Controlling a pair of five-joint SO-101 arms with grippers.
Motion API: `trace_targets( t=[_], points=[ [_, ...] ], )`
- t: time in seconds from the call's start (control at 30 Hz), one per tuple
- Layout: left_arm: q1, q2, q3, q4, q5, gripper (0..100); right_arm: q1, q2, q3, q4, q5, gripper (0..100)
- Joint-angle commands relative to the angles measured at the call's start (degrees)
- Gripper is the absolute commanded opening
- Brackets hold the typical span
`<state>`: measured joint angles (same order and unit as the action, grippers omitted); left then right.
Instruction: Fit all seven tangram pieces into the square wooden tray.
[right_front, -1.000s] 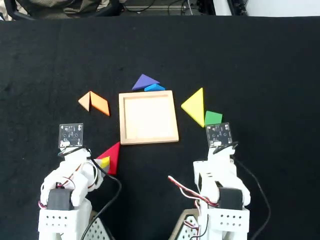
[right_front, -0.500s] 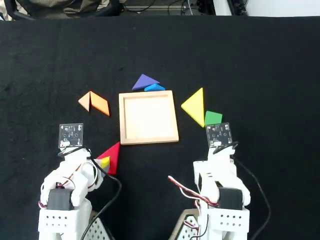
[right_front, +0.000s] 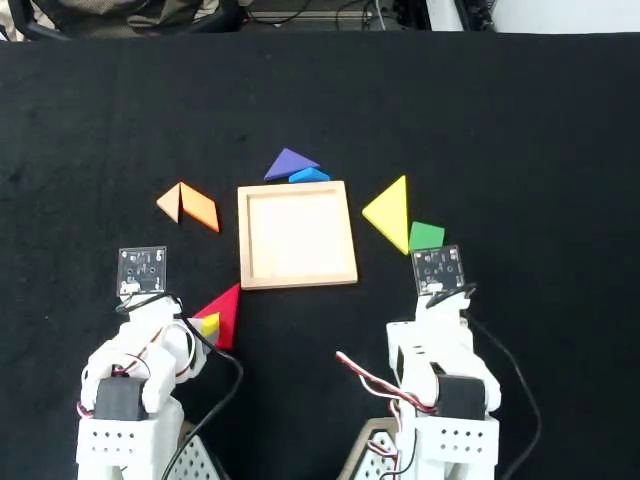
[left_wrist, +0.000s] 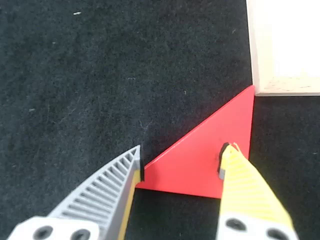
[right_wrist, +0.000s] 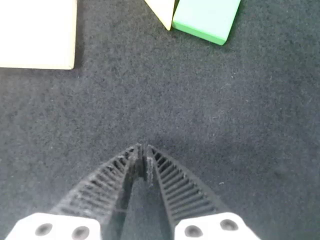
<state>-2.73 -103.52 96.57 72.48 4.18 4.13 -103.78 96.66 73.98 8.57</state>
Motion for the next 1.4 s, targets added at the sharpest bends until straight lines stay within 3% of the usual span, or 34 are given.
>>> trace_targets(
  t=[0.0, 1.07, 1.37],
  points=[
    [0.7, -0.3, 0.8, 0.2, 0.4, 26, -0.9, -3.6, -0.1, 0.4, -0.1, 1.2],
    [1.3, -0.4, 0.8, -0.4, 0.6, 26, -1.1, -3.6, -0.1, 0.4, 0.0, 1.2],
    [1.0, -0.4, 0.8, -12.7, 0.6, 26, -1.1, -3.6, -0.1, 0.4, 0.0, 1.2]
  ],
)
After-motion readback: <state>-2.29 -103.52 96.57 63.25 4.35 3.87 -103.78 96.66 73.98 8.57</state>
